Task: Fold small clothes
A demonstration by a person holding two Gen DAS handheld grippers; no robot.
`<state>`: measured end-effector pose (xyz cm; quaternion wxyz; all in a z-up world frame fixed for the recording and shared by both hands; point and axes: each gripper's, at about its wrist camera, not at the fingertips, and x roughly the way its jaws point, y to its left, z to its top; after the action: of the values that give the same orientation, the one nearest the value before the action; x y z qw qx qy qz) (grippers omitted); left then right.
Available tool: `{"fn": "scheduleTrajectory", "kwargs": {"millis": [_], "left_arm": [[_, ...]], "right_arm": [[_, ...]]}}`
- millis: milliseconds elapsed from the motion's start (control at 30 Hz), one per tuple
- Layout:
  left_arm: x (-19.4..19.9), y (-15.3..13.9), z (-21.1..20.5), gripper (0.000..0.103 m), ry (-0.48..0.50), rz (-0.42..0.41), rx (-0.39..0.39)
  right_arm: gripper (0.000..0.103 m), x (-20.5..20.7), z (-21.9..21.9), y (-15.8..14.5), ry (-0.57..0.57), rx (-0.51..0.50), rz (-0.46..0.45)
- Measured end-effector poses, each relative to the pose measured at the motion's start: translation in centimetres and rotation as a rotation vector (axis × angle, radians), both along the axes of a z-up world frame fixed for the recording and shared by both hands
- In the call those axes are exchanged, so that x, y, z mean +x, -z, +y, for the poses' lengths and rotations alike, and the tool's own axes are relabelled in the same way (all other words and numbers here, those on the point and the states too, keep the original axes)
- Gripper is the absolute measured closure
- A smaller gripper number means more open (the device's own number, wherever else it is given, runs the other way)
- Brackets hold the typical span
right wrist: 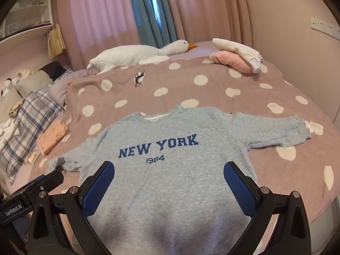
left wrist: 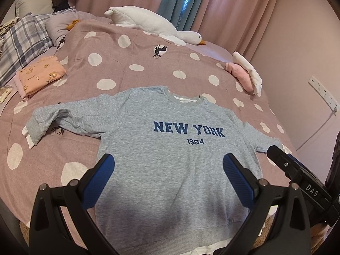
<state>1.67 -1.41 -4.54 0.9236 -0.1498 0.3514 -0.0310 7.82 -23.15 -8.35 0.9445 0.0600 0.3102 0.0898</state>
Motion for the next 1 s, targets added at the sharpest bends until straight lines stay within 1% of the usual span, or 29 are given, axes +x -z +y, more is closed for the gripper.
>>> {"fn": "scheduleTrajectory", "kwargs": {"millis": [567,600,900,1000], "left_arm": [[0.01,-0.08,0.04,0.001,-0.003,0.006,0.008],[0.02,-0.06,0.08,0.001,-0.001,0.006,0.007],[0.33,0.52,-0.17,0.001,0.008,0.021,0.0],[0.69,0.87,-0.32,0.001,-0.001,0.034,0.016]], "right_arm": [[0.001,-0.04,0.12,0.03,0.003,-0.003,0.0],[0.001,-0.05,0.1,0.1,-0.006,-0.007,0.012],[0.001,-0.15,0.16,0.31,-0.003,0.001,0.016],[0.001,-0.1,0.06,0.66,-0.007,0.007,0.022]]}}
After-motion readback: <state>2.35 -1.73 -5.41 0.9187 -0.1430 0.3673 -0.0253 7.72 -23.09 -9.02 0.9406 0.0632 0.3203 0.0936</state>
